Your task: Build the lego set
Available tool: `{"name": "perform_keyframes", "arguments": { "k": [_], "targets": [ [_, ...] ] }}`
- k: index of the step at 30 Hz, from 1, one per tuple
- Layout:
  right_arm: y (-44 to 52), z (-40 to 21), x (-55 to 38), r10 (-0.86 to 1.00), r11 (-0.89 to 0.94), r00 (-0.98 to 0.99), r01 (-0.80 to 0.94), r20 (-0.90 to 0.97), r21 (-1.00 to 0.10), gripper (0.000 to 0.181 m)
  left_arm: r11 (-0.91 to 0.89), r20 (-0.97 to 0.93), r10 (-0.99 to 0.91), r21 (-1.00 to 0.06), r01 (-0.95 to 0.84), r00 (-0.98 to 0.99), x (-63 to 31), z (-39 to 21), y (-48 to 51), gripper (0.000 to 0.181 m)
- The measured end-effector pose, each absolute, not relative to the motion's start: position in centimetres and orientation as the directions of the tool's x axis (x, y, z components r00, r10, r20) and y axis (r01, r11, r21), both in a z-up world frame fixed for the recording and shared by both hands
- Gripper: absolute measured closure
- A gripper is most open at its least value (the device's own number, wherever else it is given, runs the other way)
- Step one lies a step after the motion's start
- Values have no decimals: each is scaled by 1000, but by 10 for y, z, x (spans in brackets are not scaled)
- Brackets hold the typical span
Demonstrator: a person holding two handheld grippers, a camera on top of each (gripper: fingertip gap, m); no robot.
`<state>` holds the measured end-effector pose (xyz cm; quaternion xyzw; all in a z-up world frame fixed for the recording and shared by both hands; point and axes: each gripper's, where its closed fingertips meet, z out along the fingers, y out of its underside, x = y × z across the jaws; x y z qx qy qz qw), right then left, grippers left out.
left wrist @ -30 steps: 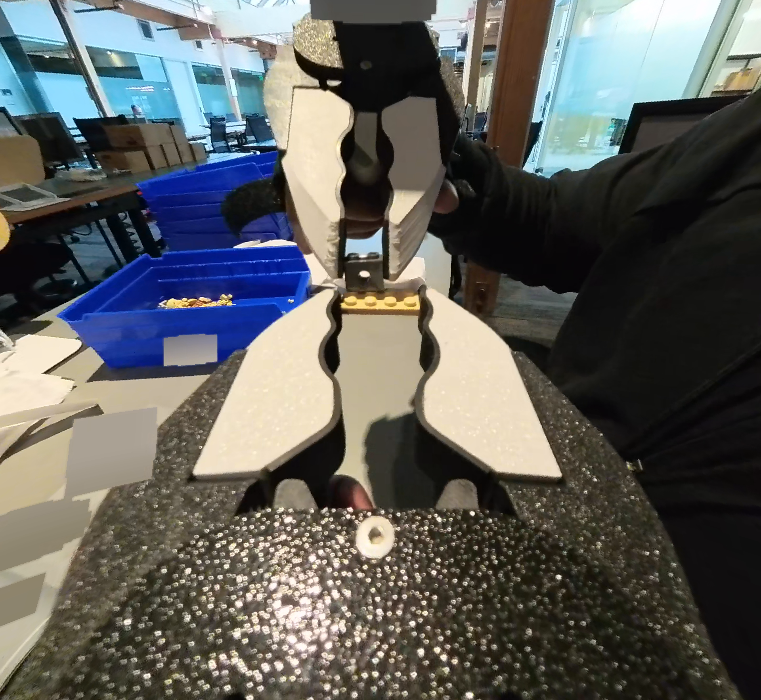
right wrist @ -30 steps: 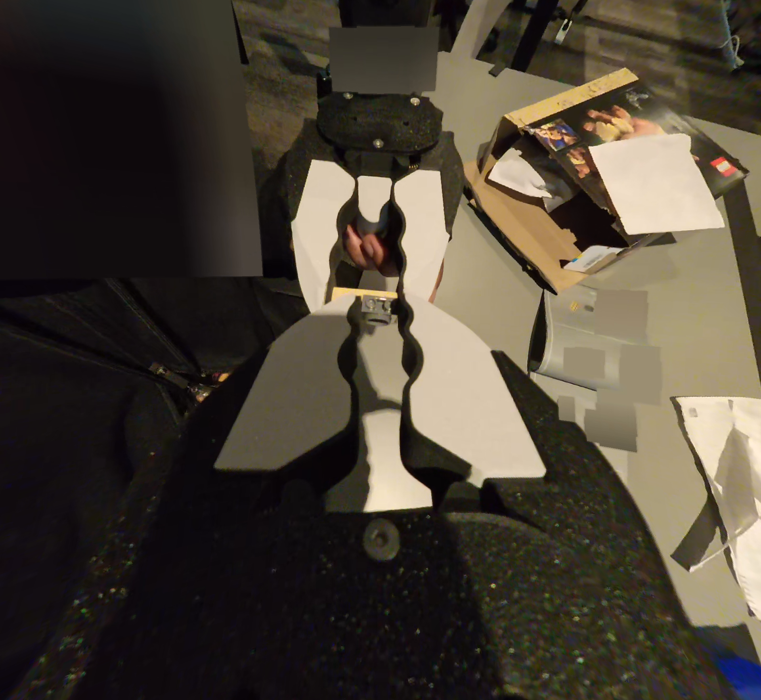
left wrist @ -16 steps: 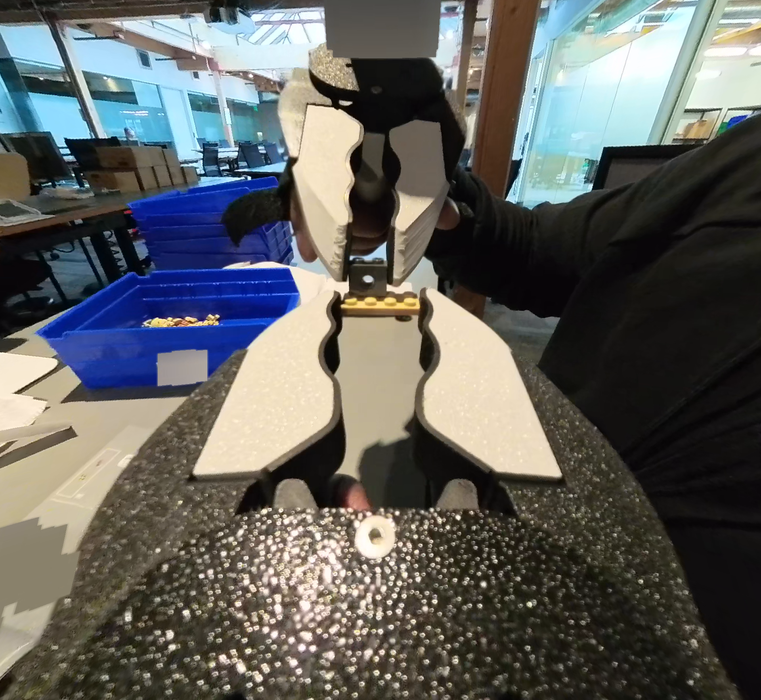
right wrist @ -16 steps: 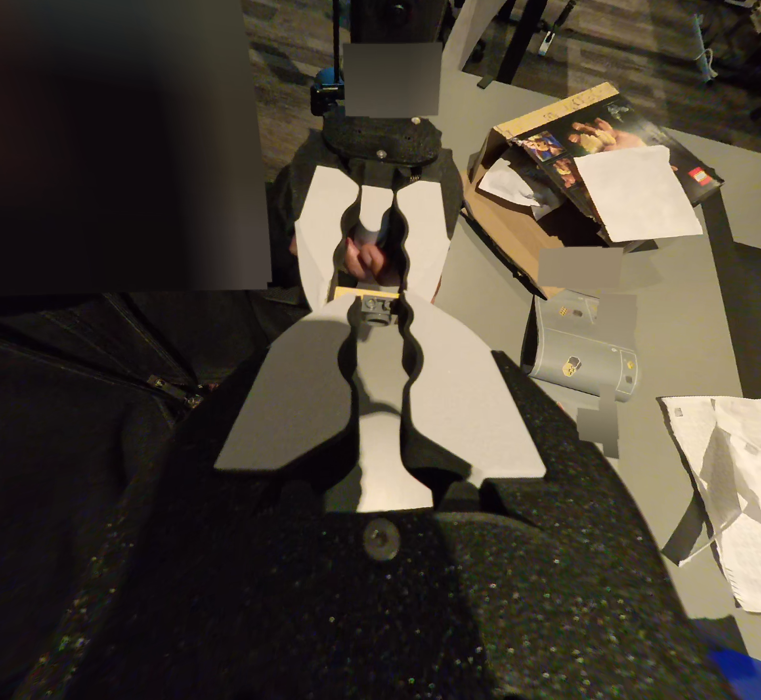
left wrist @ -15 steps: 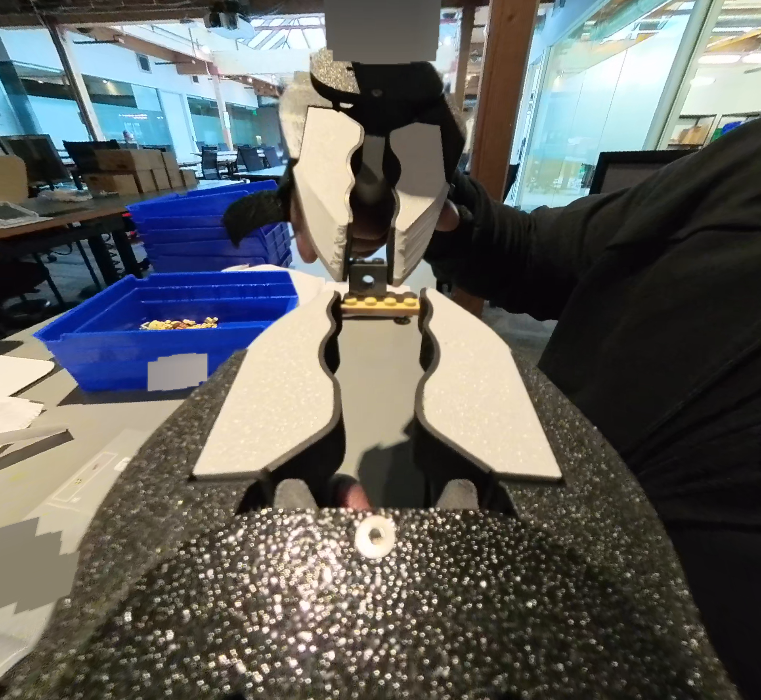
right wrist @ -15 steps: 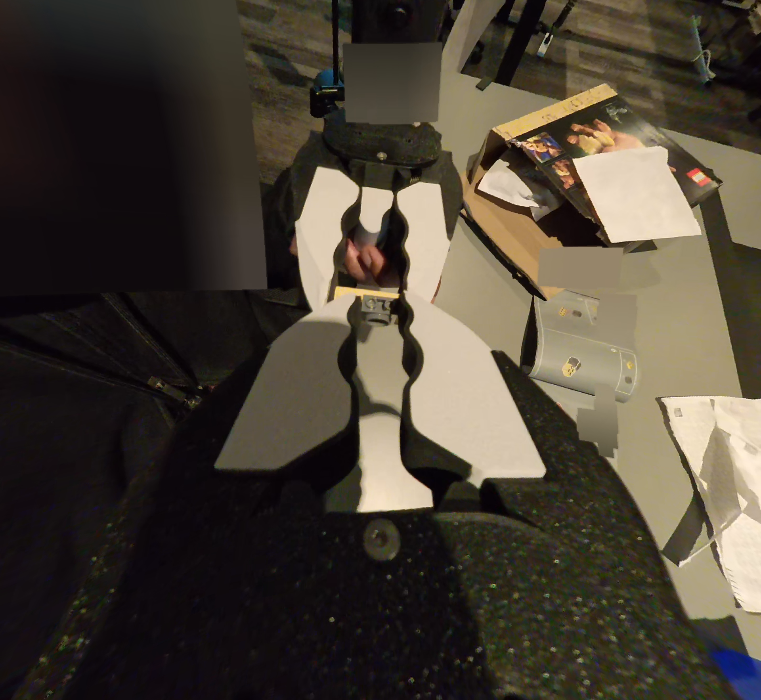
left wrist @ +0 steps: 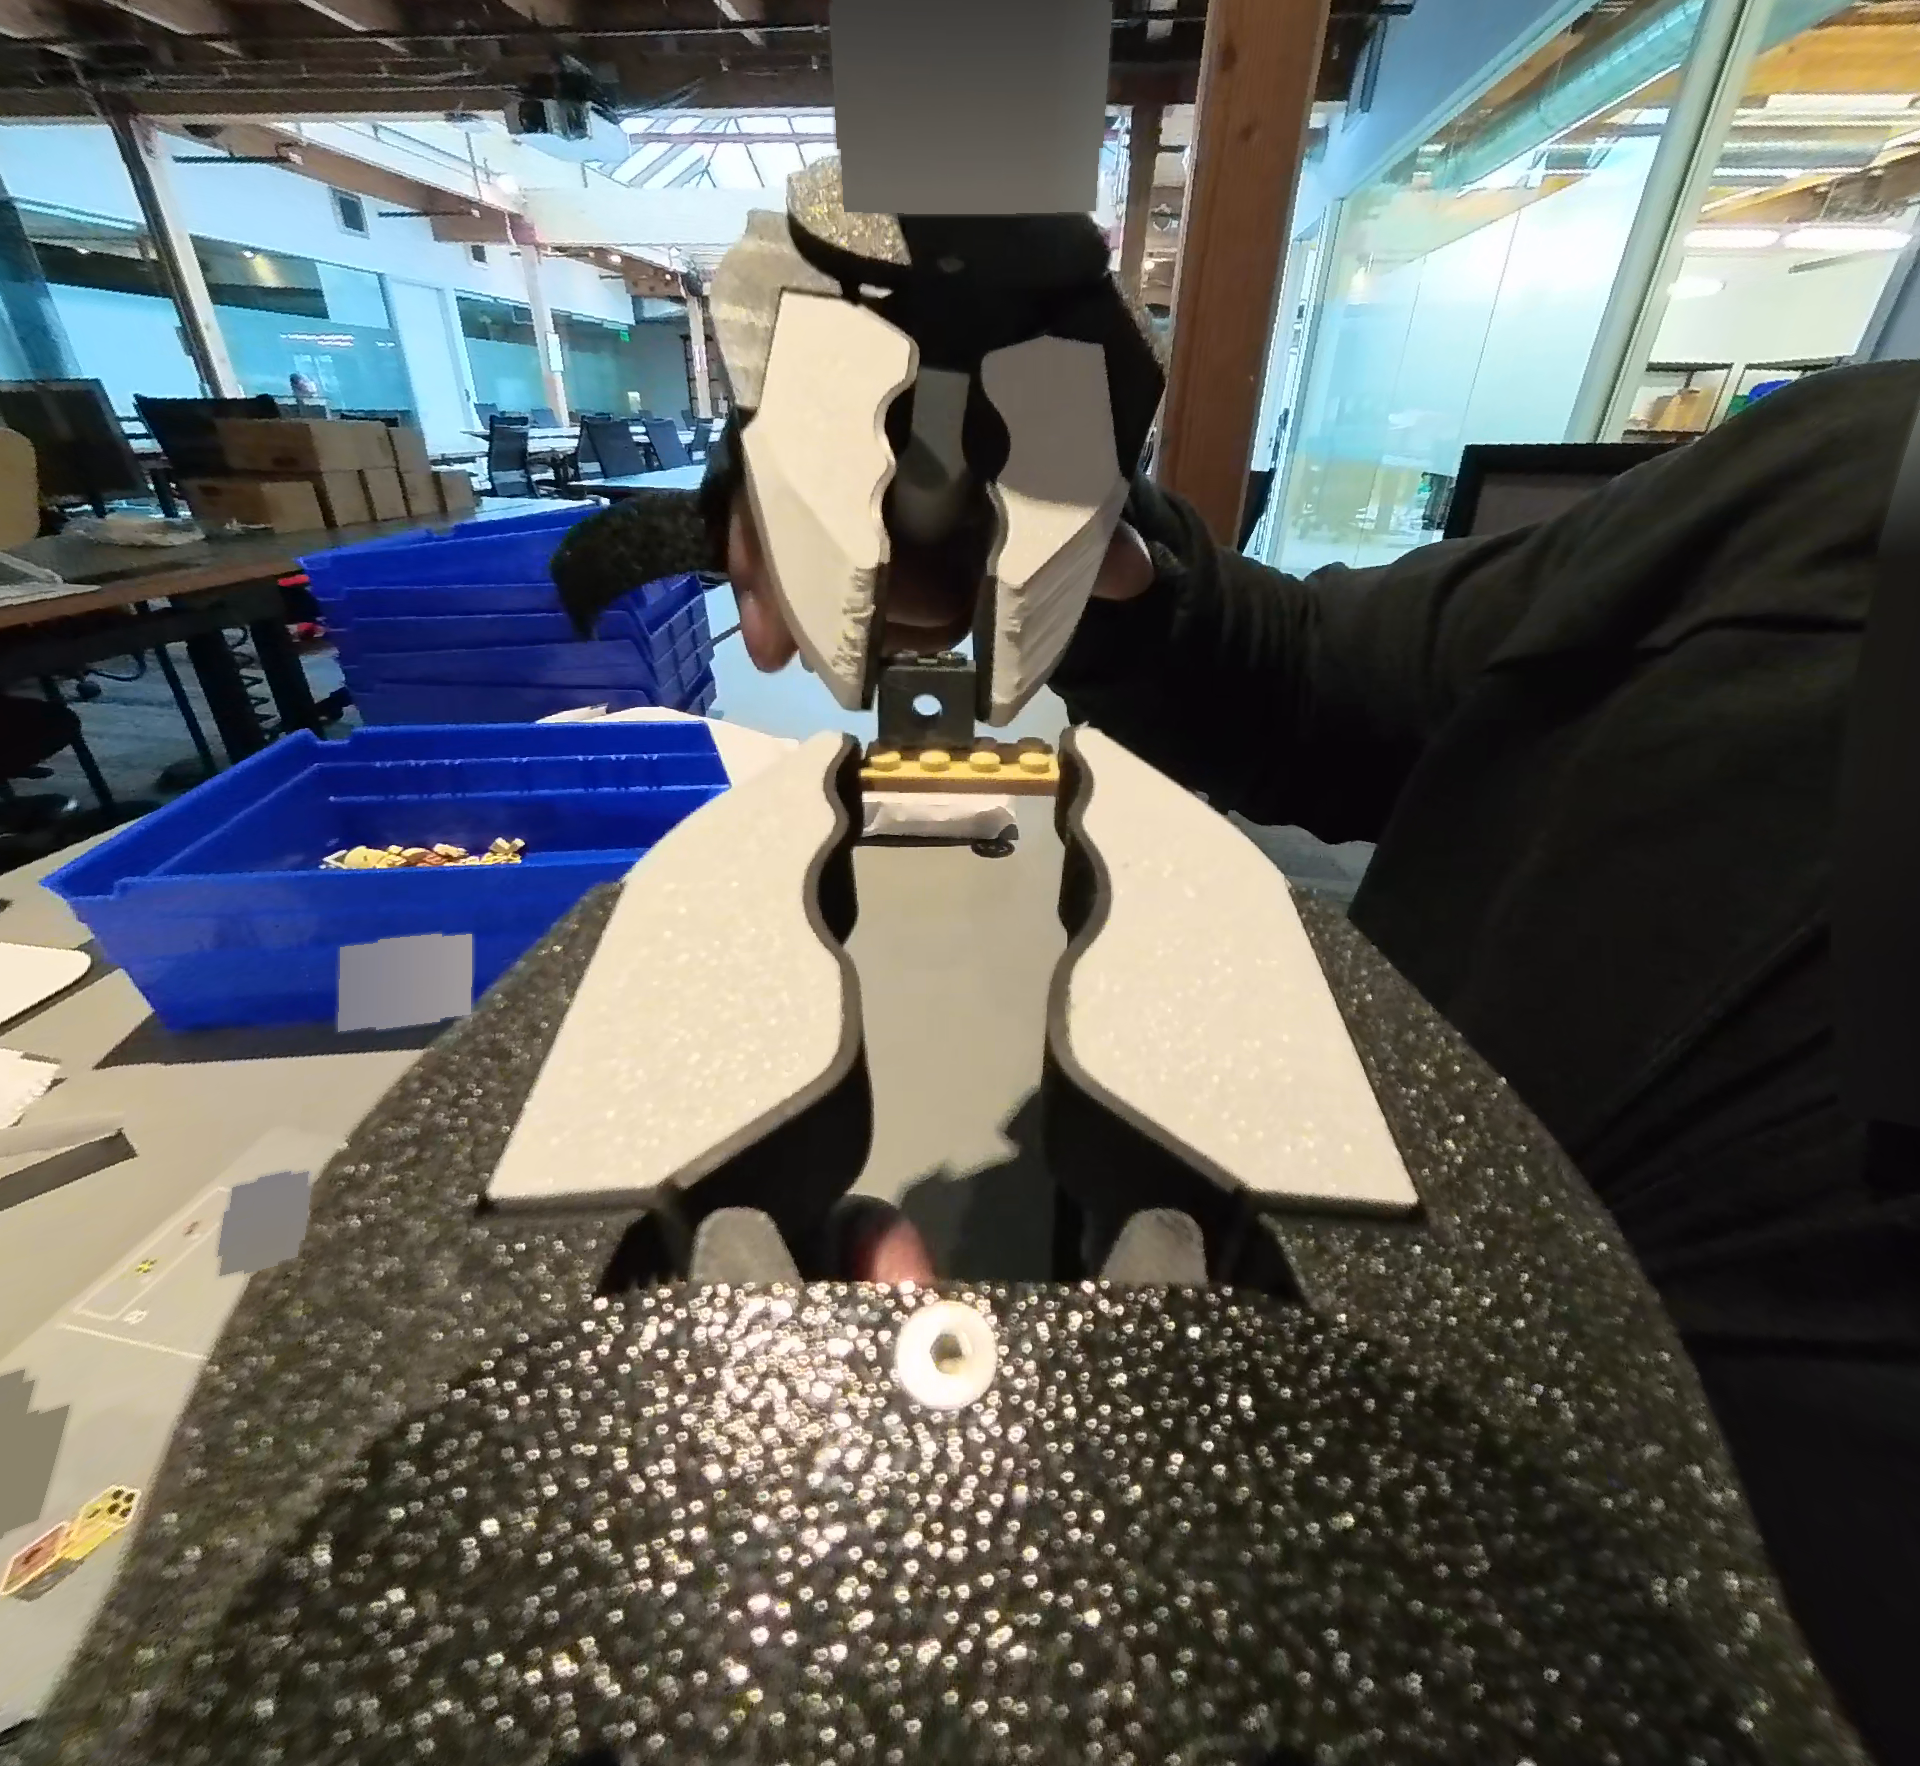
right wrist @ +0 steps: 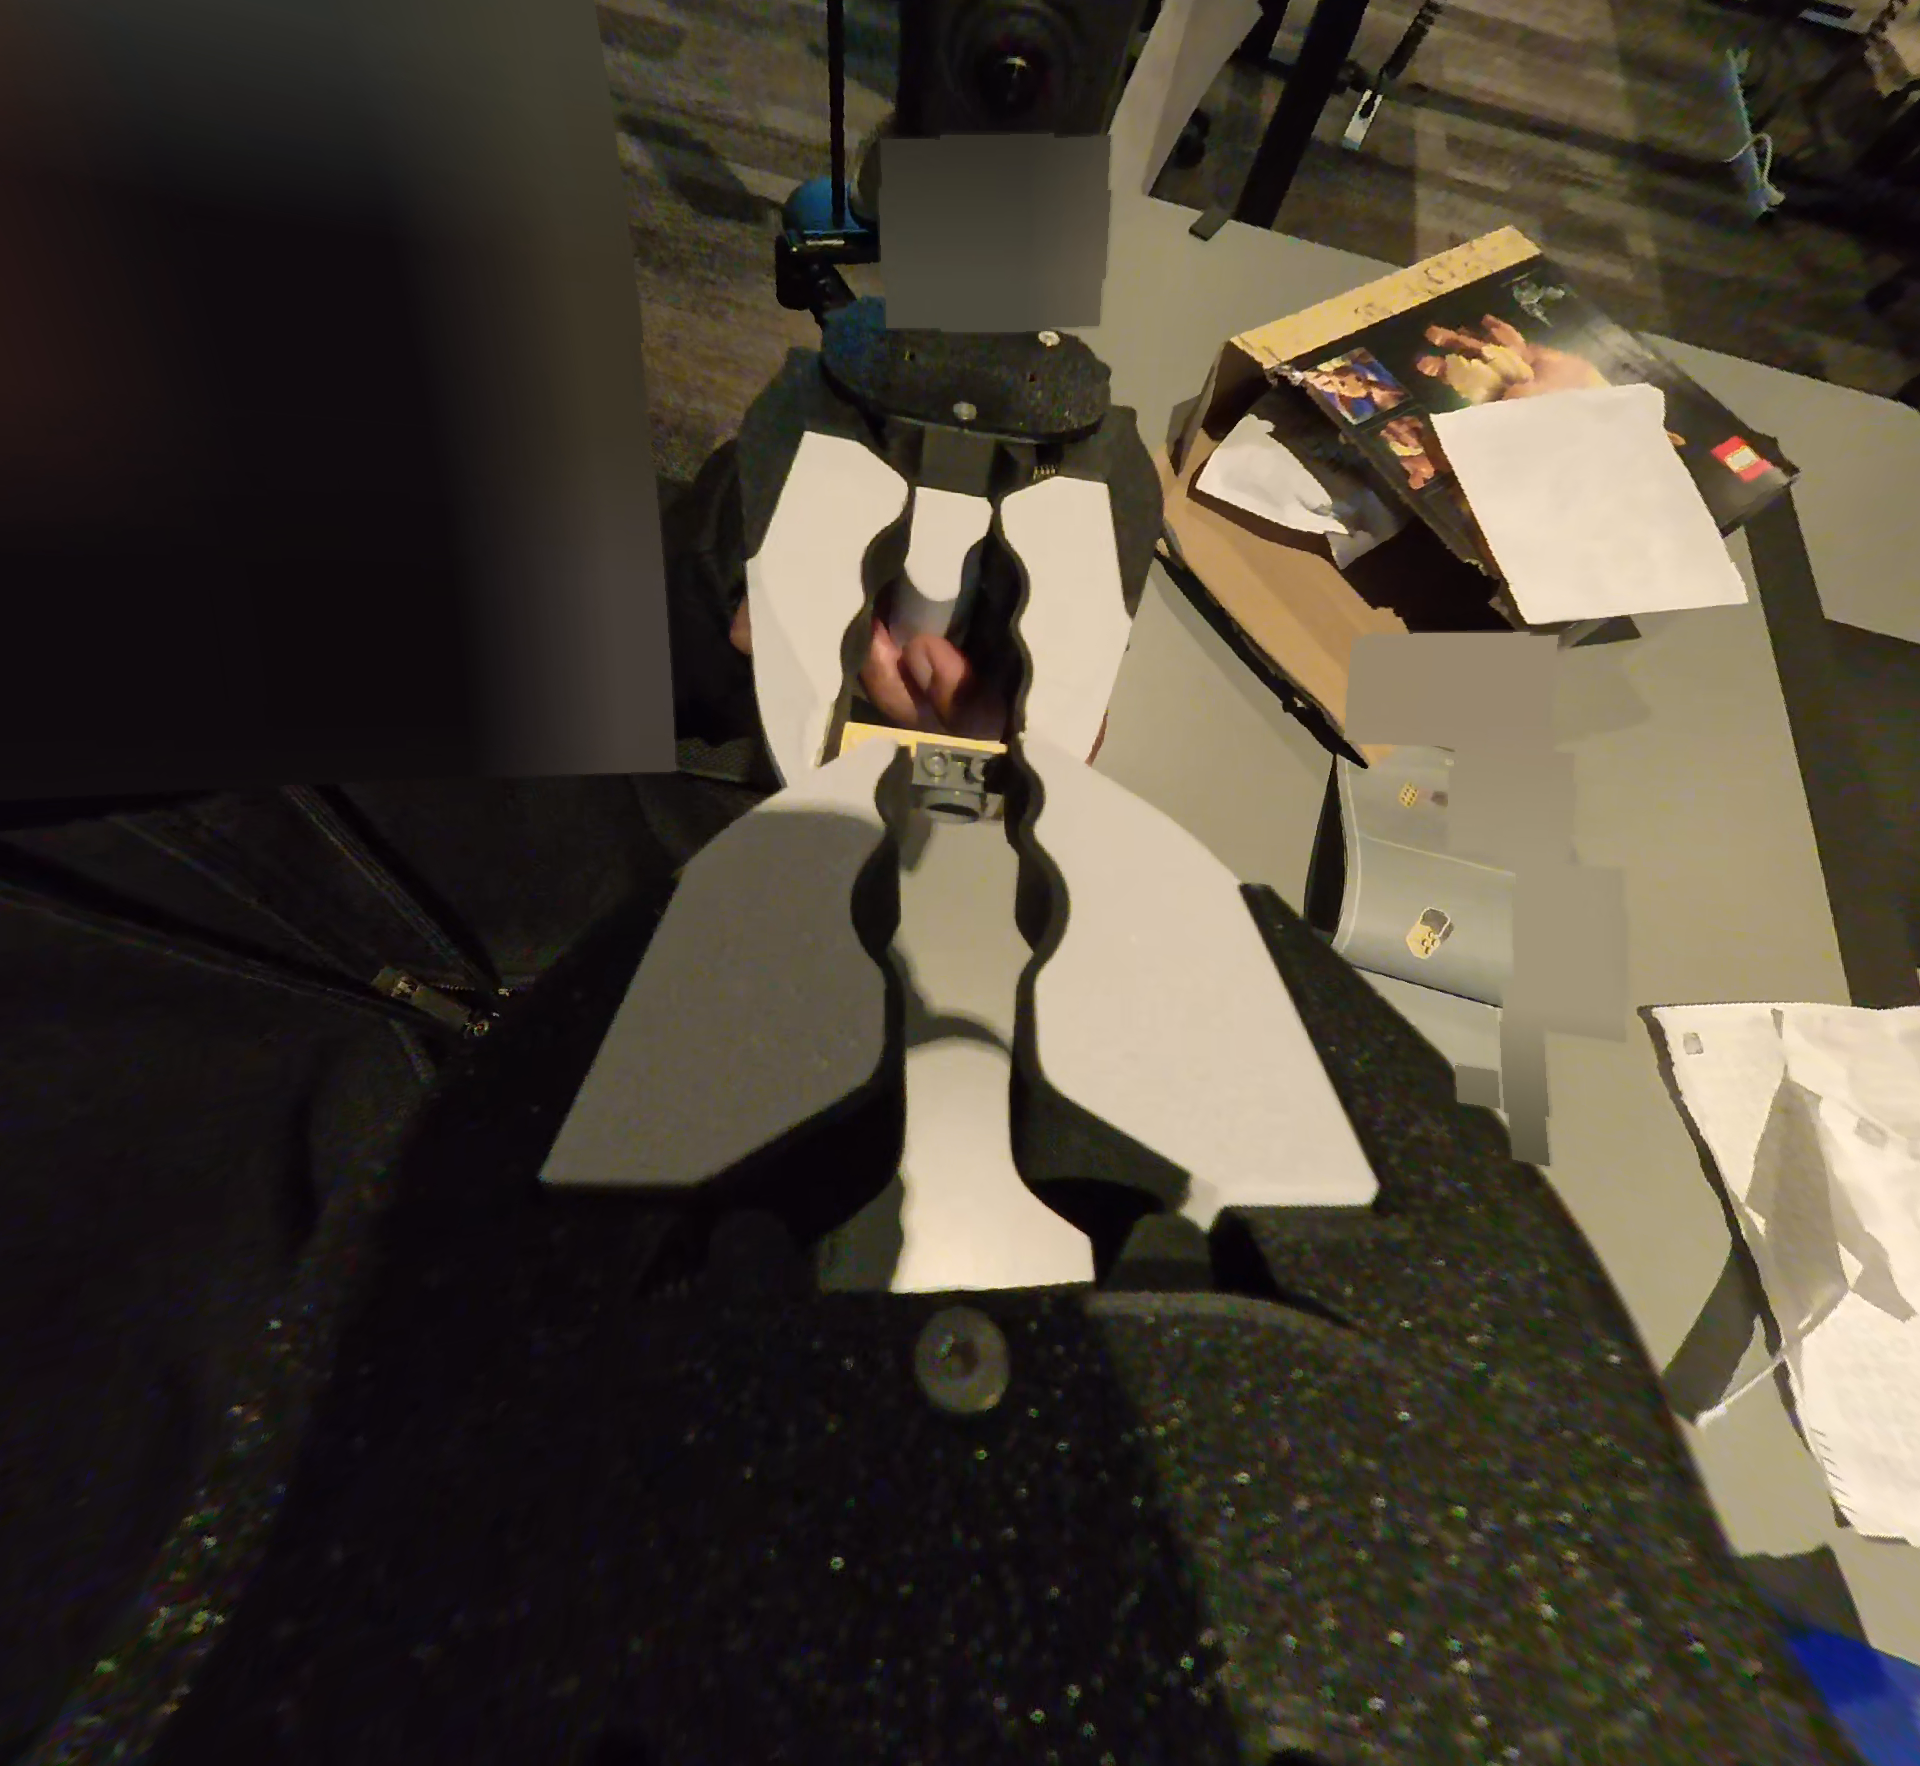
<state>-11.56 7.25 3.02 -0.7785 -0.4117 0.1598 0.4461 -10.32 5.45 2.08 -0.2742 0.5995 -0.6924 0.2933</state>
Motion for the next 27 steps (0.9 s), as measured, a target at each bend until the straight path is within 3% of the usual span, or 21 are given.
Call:
{"name": "perform_keyframes", "arguments": {
  "k": [27],
  "targets": [
    [73,29,-116,777,-298,621,507,103,-809,163,-101,17,-744,-991,88,-668,-104,23,53,146]
  ]
}}
